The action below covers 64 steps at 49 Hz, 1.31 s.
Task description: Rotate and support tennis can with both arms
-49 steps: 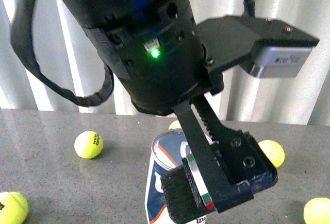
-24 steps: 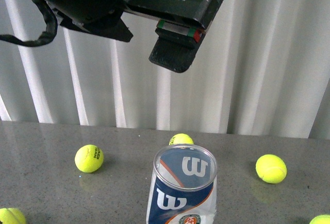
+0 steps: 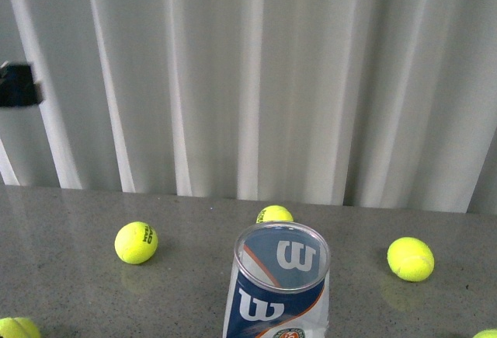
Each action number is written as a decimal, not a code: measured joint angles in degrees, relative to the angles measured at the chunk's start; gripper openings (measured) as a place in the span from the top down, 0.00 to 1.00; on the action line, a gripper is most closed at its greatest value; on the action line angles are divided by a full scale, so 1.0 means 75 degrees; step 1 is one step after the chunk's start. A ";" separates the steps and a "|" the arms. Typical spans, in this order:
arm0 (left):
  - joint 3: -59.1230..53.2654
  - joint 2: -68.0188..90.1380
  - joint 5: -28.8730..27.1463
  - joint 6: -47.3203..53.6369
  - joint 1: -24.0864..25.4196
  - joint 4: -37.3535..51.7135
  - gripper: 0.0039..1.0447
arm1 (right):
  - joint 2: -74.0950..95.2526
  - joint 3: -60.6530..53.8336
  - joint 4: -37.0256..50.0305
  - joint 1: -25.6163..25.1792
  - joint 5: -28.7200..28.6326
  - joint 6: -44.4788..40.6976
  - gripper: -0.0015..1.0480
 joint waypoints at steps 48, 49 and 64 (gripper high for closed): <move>-0.3264 -0.4345 0.2646 -0.0085 0.2602 -0.1128 0.97 | 0.0000 0.0000 0.0000 0.0000 0.0003 -0.0003 0.07; -0.3281 -0.4418 0.2646 -0.0085 0.2605 -0.1183 0.97 | 0.0000 0.0000 0.0000 0.0000 0.0003 0.0000 0.07; -0.3456 -0.5351 0.2675 -0.0085 0.2605 -0.1690 0.97 | 0.0000 0.0000 0.0000 0.0000 0.0006 0.0000 0.07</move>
